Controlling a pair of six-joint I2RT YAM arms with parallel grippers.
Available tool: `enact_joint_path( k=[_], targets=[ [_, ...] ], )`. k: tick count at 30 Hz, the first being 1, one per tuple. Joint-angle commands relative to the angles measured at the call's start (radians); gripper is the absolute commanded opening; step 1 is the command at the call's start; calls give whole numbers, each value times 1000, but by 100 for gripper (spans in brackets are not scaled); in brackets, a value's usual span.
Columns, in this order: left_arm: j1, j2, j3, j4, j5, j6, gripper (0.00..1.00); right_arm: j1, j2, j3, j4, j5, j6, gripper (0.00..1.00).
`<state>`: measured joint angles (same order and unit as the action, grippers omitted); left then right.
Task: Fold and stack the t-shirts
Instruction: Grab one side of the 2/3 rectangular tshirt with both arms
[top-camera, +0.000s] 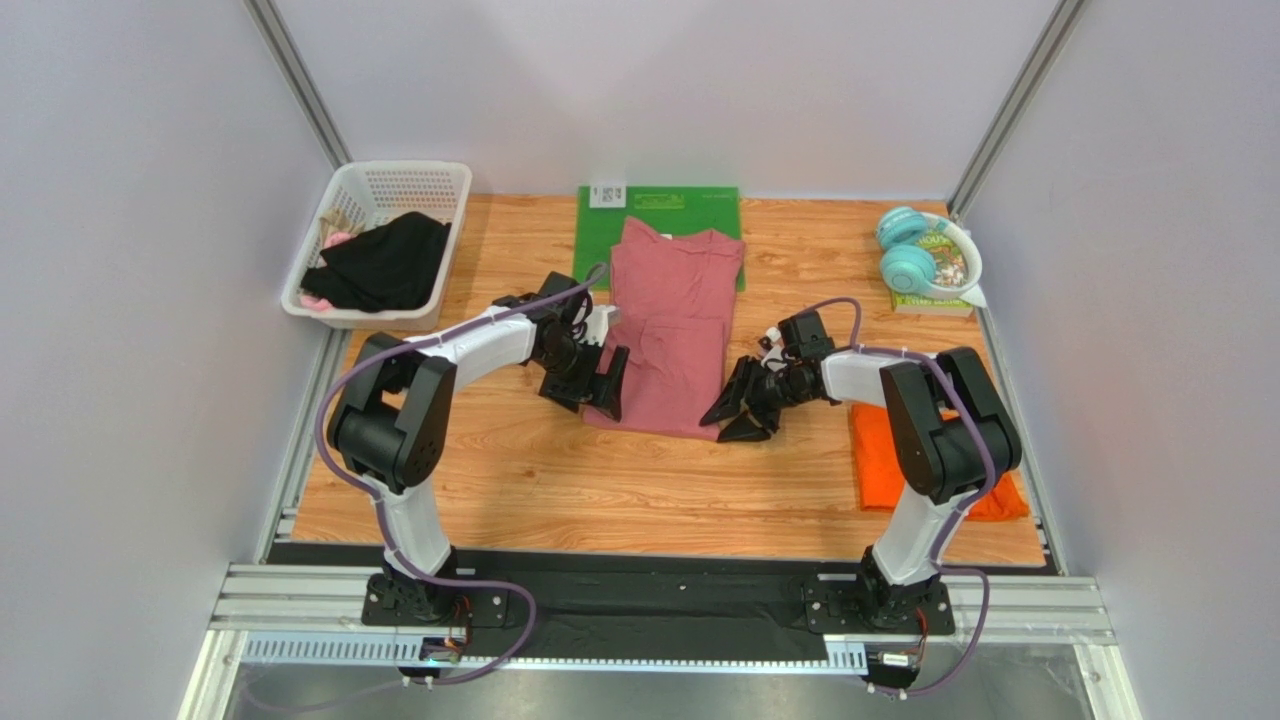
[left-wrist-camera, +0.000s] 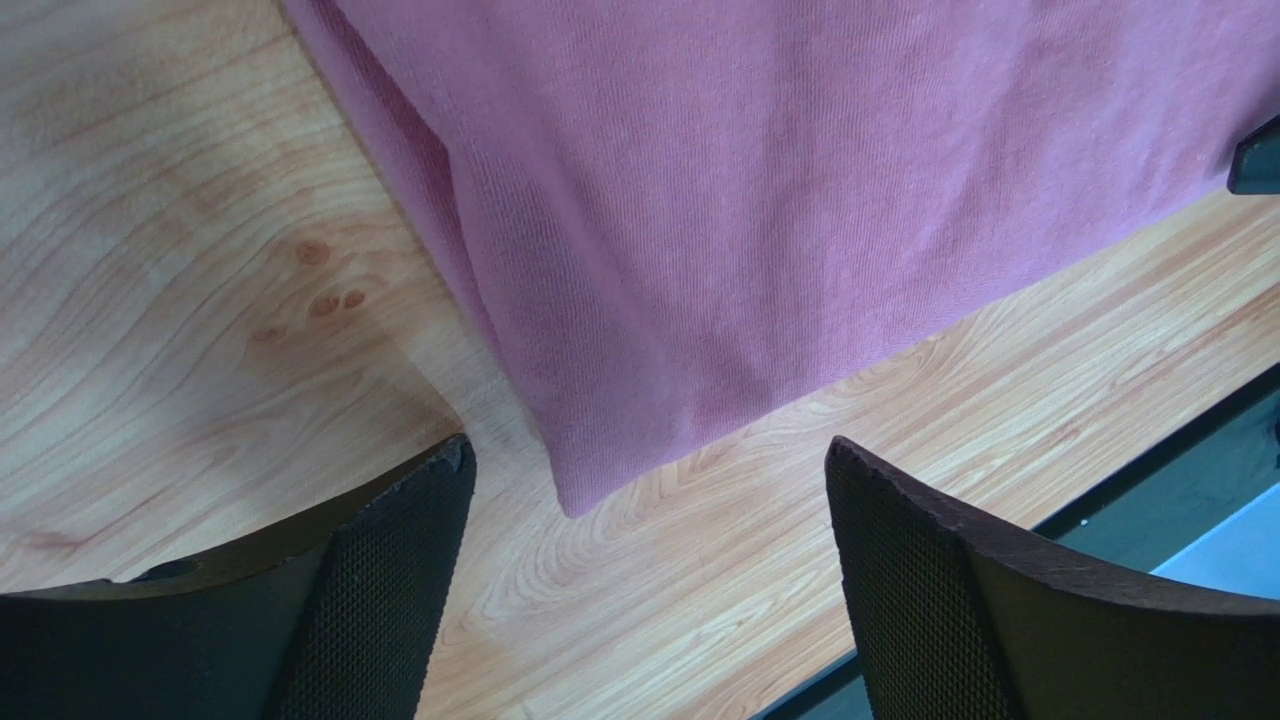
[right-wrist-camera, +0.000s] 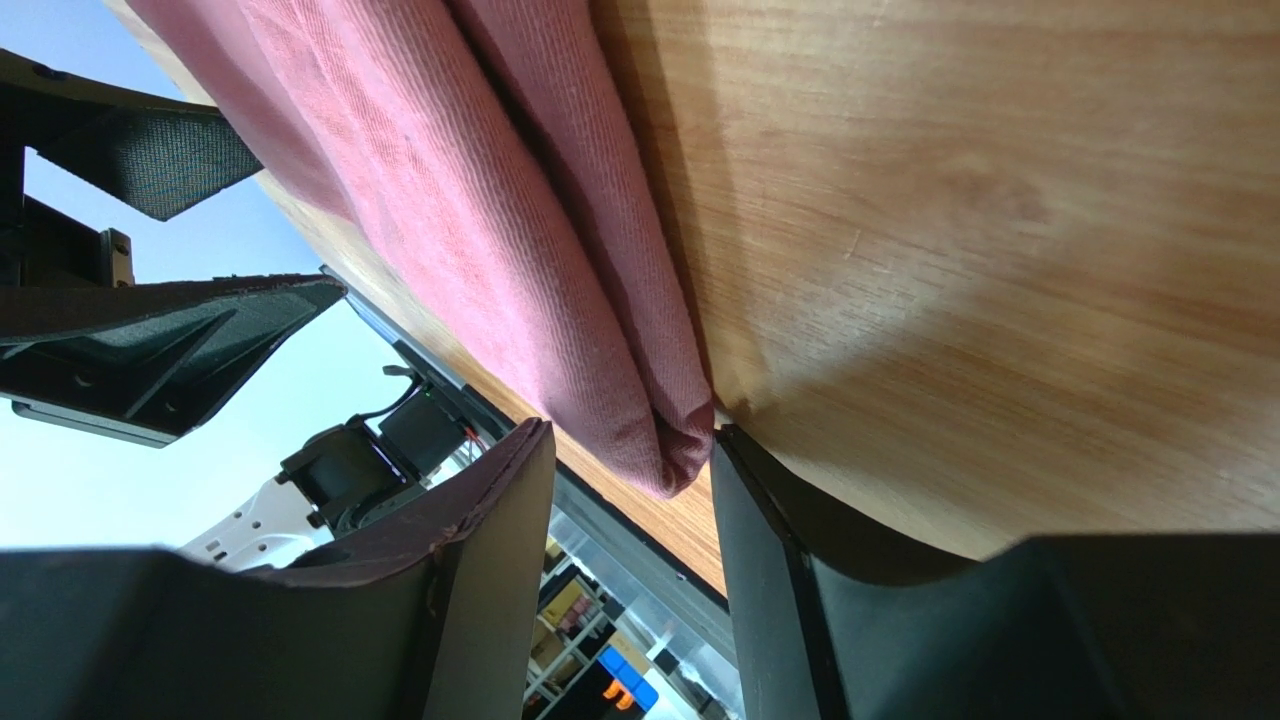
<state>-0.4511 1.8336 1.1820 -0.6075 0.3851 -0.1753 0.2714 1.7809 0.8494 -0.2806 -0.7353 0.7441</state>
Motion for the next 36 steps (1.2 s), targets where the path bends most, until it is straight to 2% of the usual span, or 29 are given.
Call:
enact_joint_path(
  k=[1, 8, 20, 30, 36],
  targets=[
    [-9, 49, -16, 43, 5, -4, 92, 0, 14, 14, 40, 24, 0, 49],
    [-14, 56, -36, 43, -6, -4, 90, 2, 12, 8, 41, 24, 1, 47],
    [-15, 36, -87, -9, -8, 28, 66, -1, 32, -1, 80, 16, 31, 40],
    [-15, 44, -45, -161, -3, 112, 66, 3, 31, 17, 80, 5, 43, 37],
    [-15, 41, -39, -163, -12, 109, 66, 5, 32, 10, 84, 4, 43, 36]
  ],
)
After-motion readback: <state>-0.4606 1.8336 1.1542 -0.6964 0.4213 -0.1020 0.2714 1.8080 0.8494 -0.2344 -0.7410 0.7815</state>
